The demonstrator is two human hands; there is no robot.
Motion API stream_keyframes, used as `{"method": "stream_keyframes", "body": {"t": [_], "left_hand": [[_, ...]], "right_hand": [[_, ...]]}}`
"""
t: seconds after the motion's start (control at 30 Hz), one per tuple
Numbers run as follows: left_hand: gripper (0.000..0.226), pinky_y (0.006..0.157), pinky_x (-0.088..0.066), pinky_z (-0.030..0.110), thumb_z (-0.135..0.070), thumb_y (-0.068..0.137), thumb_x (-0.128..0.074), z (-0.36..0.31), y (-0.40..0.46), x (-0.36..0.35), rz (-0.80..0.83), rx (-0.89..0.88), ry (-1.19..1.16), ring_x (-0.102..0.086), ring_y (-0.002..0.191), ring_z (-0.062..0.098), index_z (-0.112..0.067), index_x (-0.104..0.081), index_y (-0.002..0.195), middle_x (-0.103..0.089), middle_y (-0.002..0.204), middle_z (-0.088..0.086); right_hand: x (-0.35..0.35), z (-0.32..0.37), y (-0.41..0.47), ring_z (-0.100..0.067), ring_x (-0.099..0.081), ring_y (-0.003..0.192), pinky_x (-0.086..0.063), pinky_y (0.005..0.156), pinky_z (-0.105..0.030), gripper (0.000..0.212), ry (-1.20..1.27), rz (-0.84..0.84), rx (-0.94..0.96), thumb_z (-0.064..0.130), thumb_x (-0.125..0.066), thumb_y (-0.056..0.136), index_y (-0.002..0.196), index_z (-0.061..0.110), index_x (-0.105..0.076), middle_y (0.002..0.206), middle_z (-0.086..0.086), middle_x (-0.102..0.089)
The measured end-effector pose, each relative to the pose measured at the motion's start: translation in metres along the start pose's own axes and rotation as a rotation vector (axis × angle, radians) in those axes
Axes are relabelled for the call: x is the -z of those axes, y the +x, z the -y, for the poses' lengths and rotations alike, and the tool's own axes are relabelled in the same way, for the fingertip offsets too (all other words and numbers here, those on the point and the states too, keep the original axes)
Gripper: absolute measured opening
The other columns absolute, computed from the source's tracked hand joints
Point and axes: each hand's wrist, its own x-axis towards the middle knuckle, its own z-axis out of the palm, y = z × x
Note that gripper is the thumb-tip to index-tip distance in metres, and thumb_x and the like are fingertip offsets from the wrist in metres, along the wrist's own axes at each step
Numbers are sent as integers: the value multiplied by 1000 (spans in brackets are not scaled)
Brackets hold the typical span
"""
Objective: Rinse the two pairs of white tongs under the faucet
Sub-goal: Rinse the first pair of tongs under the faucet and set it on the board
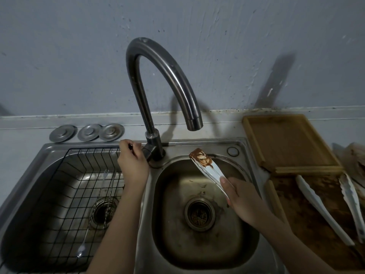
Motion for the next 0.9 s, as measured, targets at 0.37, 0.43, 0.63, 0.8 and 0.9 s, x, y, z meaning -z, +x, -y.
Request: {"method": "stream_keyframes", "body": {"t": [0.37,0.43,0.63,0.8,0.9], "left_hand": [[18,66,-38,20,-12,97,-42,18,-4,-3,-62,-12,-86,-59,77,18,4,-48,101,-63,88,5],[18,69,-41,23,-14,98,-41,20,-5,-4,-61,-1,-100,-60,79,17,3,-48,101,-62,89,3],[19,70,-41,26,-16,98,-42,21,-6,-2,-46,8,-111,-57,76,17,2,-49,100,-60,86,4],[19,70,-37,24,-18,98,-40,18,-4,2,5,22,-87,-56,78,19,0,-47,100,-60,89,5],[19,68,-32,26,-15,99,-34,14,0,2,49,15,-12,-50,76,21,2,-44,99,-57,86,9]], "right_hand": [[-1,1,-4,-11,-46,49,-38,57,-14,43,-4,-3,24,33,-37,97,55,24,-43,51,6,-46],[0,2,-4,-10,-45,48,-39,57,-13,42,-1,2,21,34,-36,97,56,24,-43,51,5,-46],[-1,3,-6,-11,-45,49,-37,57,-16,43,-13,3,38,35,-37,96,55,24,-42,51,5,-45],[-2,3,-4,-11,-45,48,-36,53,-22,43,-30,39,22,39,-35,95,56,23,-43,50,4,-45],[-3,4,-3,-12,-45,48,-37,53,-23,43,-31,54,12,40,-35,95,56,23,-43,50,5,-46]]}}
